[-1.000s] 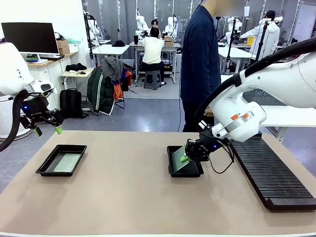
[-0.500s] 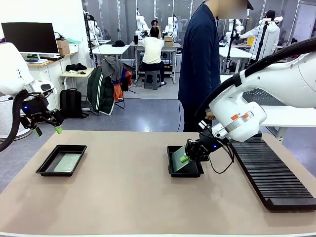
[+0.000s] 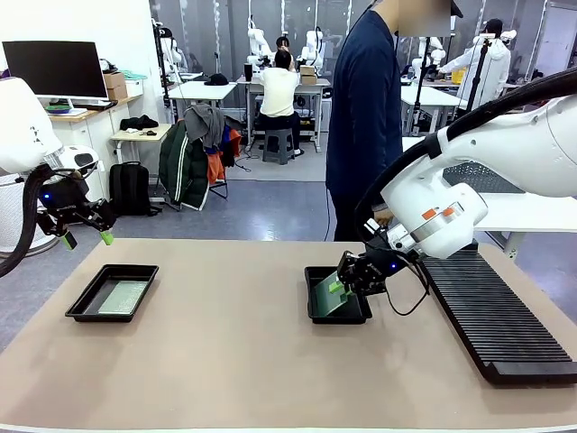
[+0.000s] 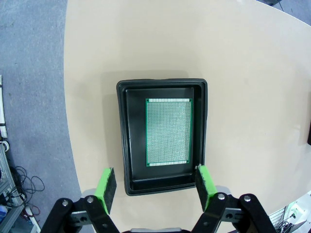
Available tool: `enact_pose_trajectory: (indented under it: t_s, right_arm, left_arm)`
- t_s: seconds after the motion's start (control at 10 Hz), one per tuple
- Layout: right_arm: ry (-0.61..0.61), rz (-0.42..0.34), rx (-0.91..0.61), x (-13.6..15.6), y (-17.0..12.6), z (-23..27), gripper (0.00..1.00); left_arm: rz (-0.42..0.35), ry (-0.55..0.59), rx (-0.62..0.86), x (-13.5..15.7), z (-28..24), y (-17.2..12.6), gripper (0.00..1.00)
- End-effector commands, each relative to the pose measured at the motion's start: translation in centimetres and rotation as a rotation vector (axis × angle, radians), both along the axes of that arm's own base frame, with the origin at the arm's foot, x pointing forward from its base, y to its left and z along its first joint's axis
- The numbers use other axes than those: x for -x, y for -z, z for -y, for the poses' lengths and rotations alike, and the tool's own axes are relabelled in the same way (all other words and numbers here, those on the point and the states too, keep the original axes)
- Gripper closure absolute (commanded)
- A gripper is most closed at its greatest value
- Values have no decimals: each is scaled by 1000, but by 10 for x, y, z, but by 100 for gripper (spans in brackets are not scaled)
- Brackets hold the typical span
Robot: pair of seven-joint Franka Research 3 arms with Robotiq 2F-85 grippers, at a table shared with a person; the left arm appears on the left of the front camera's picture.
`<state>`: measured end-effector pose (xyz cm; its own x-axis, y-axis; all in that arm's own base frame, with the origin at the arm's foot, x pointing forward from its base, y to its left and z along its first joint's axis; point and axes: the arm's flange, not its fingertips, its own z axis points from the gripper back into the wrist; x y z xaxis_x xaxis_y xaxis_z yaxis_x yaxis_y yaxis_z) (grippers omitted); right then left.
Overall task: Inspect and transfer BCBs to ESD trays.
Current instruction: Pick up the Blank PCB from the PCB Rack and place it in the right ESD tray.
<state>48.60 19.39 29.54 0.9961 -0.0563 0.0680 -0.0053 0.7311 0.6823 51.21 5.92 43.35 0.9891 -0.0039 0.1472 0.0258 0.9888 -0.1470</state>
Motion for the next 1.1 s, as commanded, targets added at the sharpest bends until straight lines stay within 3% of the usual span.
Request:
enact_pose_trajectory:
  t_s: [0.0,0.4,0.8,1.0]
  right_arm:
    - [30,-9,99,6,-11,-8,61]
    - [32,6,329,9,-46,-21,35]
    - [51,-3,565,15,-92,-25,0]
    - [52,0,632,19,-105,-24,0]
  left_arm:
    - [13,11,18,0,-1,1,13]
    - [13,11,18,0,-1,1,13]
    - [13,11,18,0,-1,1,13]
    - [13,11,18,0,-1,1,13]
